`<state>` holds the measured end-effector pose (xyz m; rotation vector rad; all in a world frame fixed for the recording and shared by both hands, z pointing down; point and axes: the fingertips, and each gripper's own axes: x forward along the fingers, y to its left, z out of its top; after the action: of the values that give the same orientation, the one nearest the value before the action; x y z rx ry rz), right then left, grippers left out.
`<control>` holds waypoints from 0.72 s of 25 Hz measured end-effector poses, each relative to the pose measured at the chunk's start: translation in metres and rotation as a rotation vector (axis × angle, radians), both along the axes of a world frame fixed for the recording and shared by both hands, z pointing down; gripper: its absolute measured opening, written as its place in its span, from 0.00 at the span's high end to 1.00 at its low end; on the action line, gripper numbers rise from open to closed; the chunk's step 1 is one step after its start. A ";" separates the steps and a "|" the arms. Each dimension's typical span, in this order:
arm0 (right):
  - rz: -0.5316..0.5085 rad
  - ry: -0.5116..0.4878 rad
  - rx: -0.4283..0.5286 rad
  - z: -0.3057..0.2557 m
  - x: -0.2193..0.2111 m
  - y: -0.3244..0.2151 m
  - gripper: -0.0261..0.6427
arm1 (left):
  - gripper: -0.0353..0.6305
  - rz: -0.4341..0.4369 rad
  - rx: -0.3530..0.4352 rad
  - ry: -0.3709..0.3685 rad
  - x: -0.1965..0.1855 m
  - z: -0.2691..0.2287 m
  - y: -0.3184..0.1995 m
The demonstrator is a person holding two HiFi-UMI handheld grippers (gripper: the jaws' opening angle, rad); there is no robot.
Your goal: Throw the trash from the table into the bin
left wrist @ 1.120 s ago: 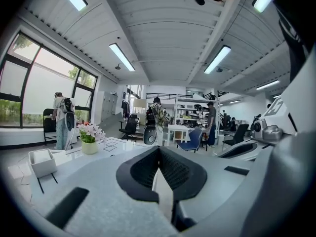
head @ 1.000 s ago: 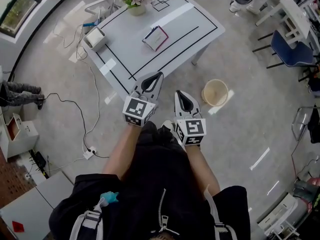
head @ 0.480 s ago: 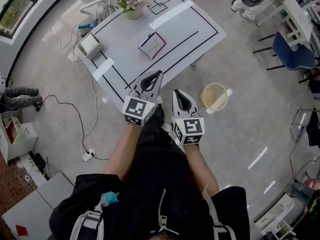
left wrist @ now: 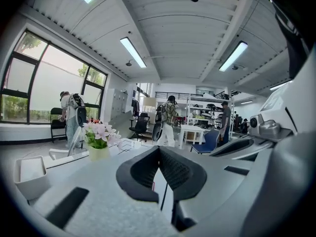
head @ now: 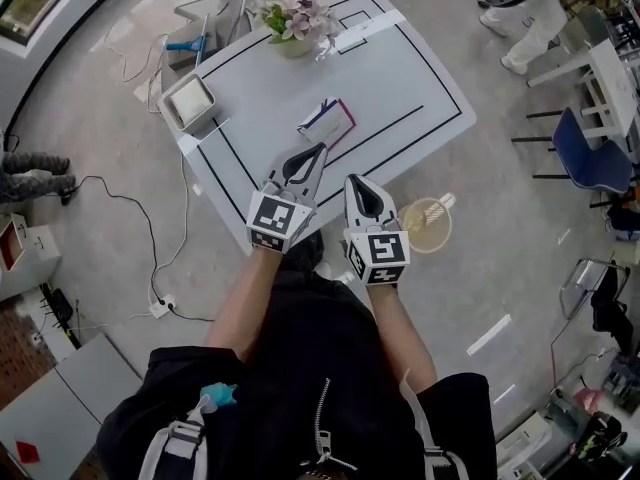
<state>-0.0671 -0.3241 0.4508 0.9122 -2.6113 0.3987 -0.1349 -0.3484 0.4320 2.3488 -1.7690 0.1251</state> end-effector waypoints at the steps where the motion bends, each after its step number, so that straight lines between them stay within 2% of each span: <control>1: -0.012 0.006 0.000 0.000 -0.009 -0.006 0.94 | 0.94 -0.011 -0.002 0.006 -0.010 0.001 -0.006; 6: -0.054 0.033 -0.008 0.006 -0.042 -0.032 0.94 | 0.94 -0.045 -0.007 0.025 -0.046 0.006 -0.031; 18: -0.194 0.094 -0.054 0.046 -0.075 -0.067 0.93 | 0.94 -0.144 -0.067 0.021 -0.096 0.030 -0.049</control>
<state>-0.1425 -0.3909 0.4968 0.6367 -2.5599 0.3636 -0.2305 -0.3979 0.4623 2.1612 -1.8857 0.1357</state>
